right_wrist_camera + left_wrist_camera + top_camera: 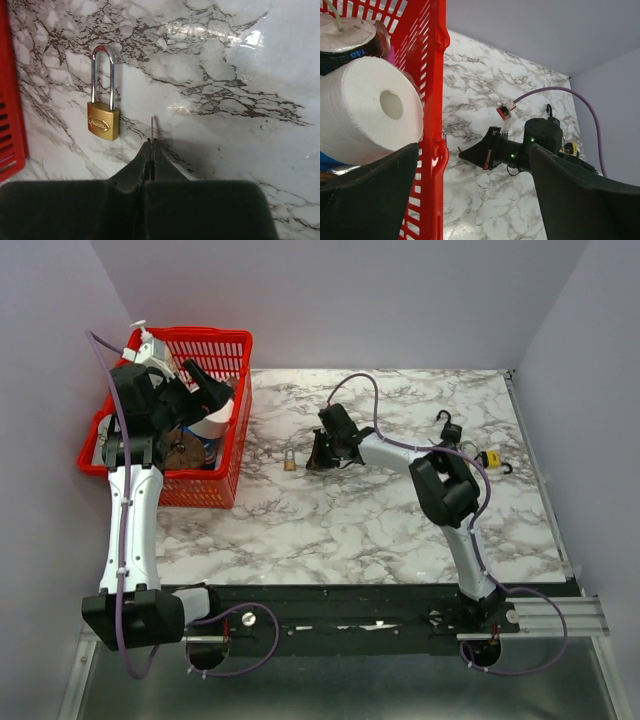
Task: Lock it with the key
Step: Place the key at the center of the board.
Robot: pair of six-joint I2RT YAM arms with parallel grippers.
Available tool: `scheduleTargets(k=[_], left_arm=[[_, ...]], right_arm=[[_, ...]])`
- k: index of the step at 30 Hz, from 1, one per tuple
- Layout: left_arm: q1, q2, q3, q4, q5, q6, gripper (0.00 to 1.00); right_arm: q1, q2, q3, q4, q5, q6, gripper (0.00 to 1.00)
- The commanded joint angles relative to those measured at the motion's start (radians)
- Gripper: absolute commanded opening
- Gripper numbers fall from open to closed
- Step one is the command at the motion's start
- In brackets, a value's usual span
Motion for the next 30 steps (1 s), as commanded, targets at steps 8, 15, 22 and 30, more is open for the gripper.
scheduleTargets(k=[8, 15, 22, 30], left_arm=[[0.024, 0.015, -0.022, 0.023, 0.050, -0.063, 0.99], [0.027, 0.020, -0.003, 0.029, 0.036, -0.065, 0.99], [0.027, 0.027, 0.030, 0.023, 0.050, -0.062, 0.99], [0.019, 0.049, 0.099, -0.042, 0.059, 0.012, 0.99]], right_arm=[[0.021, 0.046, 0.055, -0.028, 0.035, 0.066, 0.13], [0.024, 0.014, 0.043, -0.048, 0.068, 0.080, 0.36], [0.019, -0.124, 0.017, -0.078, 0.077, -0.020, 0.53], [-0.180, -0.403, -0.169, -0.215, -0.101, -0.327, 0.72]])
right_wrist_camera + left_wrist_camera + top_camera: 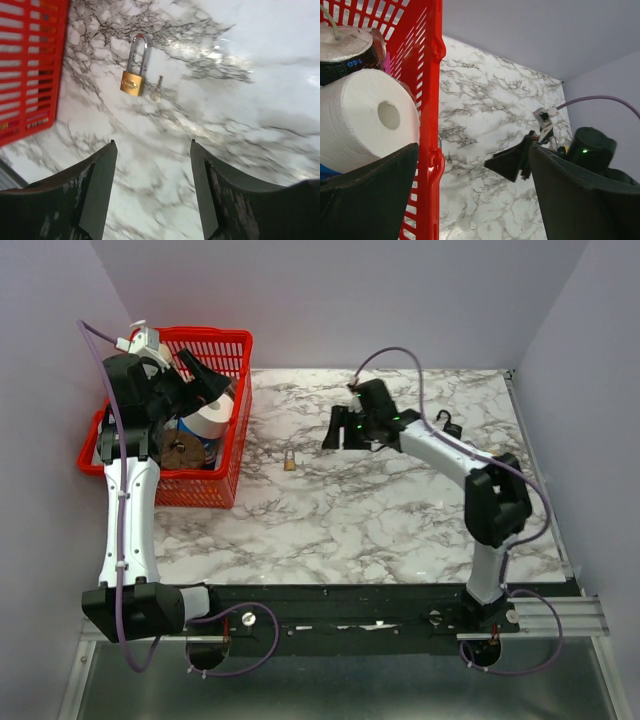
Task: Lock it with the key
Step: Place the key at the center of the board, then pick up the lock from the center of the board.
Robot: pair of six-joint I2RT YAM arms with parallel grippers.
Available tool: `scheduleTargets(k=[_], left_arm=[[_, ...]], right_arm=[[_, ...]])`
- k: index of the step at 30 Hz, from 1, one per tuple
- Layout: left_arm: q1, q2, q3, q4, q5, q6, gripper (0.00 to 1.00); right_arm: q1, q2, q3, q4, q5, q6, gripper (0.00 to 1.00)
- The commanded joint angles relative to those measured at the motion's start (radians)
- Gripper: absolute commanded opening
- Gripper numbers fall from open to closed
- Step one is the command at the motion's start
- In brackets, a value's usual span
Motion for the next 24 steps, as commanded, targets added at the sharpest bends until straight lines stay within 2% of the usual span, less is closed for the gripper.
scheduleTargets(k=[1, 4, 7, 10, 12, 16, 19, 24], left_arm=[[-0.002, 0.010, 0.045, -0.040, 0.028, 0.046, 0.99], [-0.006, 0.019, 0.039, -0.033, 0.025, 0.042, 0.99], [-0.014, 0.034, 0.045, -0.032, 0.027, 0.048, 0.99], [-0.028, 0.050, 0.048, -0.033, 0.022, 0.057, 0.99], [-0.032, 0.054, 0.045, -0.023, 0.024, 0.051, 0.99], [-0.042, 0.064, 0.039, -0.004, 0.028, 0.035, 0.99], [-0.042, 0.070, 0.051, -0.009, 0.030, 0.029, 0.99], [-0.043, 0.073, 0.051, -0.007, 0.021, 0.023, 0.99]], right_arm=[[-0.148, -0.170, -0.134, -0.115, -0.106, -0.222, 0.79], [-0.240, -0.289, -0.226, -0.145, -0.143, -0.299, 0.92], [-0.341, -0.372, -0.251, -0.221, -0.161, -0.383, 0.99], [-0.470, -0.421, -0.266, -0.301, -0.196, -0.484, 1.00], [-0.559, -0.431, -0.260, -0.347, -0.158, -0.544, 1.00], [-0.650, -0.383, -0.216, -0.422, -0.068, -0.633, 1.00], [-0.707, -0.296, -0.176, -0.514, -0.069, -0.713, 1.00], [-0.757, -0.208, -0.182, -0.468, 0.023, -0.735, 1.00]])
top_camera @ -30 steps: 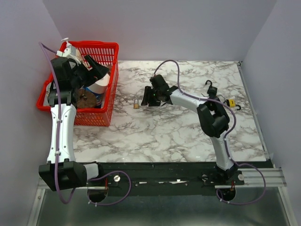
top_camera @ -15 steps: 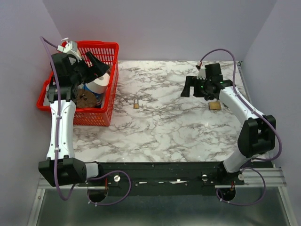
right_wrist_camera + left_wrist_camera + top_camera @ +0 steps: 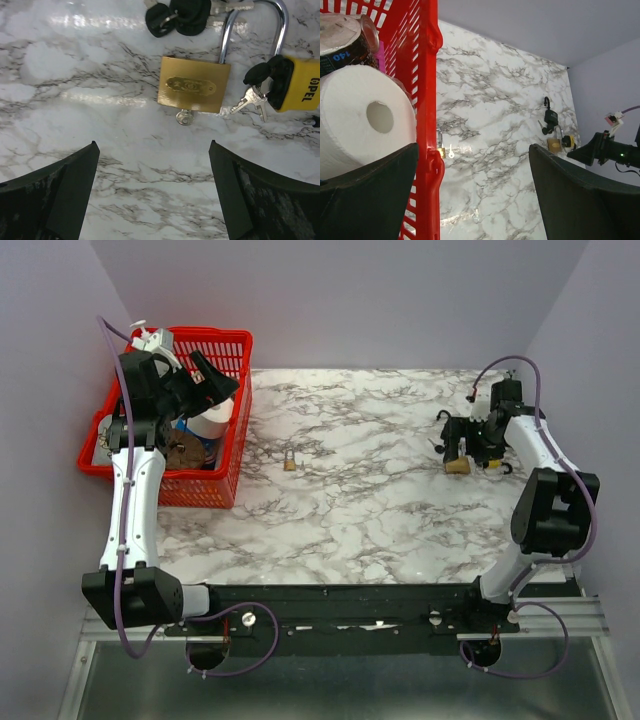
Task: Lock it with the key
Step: Pick up the lock from the center of the board.
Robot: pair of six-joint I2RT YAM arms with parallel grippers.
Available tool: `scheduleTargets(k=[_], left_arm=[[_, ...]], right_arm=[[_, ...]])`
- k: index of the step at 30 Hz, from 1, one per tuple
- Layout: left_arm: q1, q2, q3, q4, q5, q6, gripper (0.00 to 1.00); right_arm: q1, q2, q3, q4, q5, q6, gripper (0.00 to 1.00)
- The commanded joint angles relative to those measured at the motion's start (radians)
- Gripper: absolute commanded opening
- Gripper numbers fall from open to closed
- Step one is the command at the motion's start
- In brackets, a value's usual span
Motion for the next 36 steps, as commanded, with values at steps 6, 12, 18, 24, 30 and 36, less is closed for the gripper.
scheduleTargets(k=[6, 12, 18, 24, 30, 36], left_arm=[[-0.005, 0.018, 0.037, 0.009, 0.015, -0.011, 0.99], [-0.003, 0.024, 0.038, 0.014, 0.012, -0.017, 0.99], [-0.005, 0.031, 0.024, 0.023, 0.015, -0.029, 0.99], [-0.003, 0.044, 0.020, 0.031, 0.015, -0.043, 0.99], [-0.005, 0.052, 0.018, 0.029, 0.010, -0.051, 0.99], [-0.003, 0.057, 0.015, 0.026, 0.010, -0.049, 0.99]], right_arm=[[-0.032, 0.147, 0.032, 0.008, 0.153, -0.057, 1.00], [-0.032, 0.227, 0.076, 0.022, 0.144, -0.037, 1.00], [-0.029, 0.268, 0.099, 0.036, 0.124, -0.018, 1.00], [-0.007, 0.282, 0.121, 0.042, 0.159, 0.002, 1.00], [0.014, 0.313, 0.163, 0.008, 0.209, 0.008, 1.00], [0.025, 0.354, 0.211, -0.042, 0.226, 0.011, 0.98]])
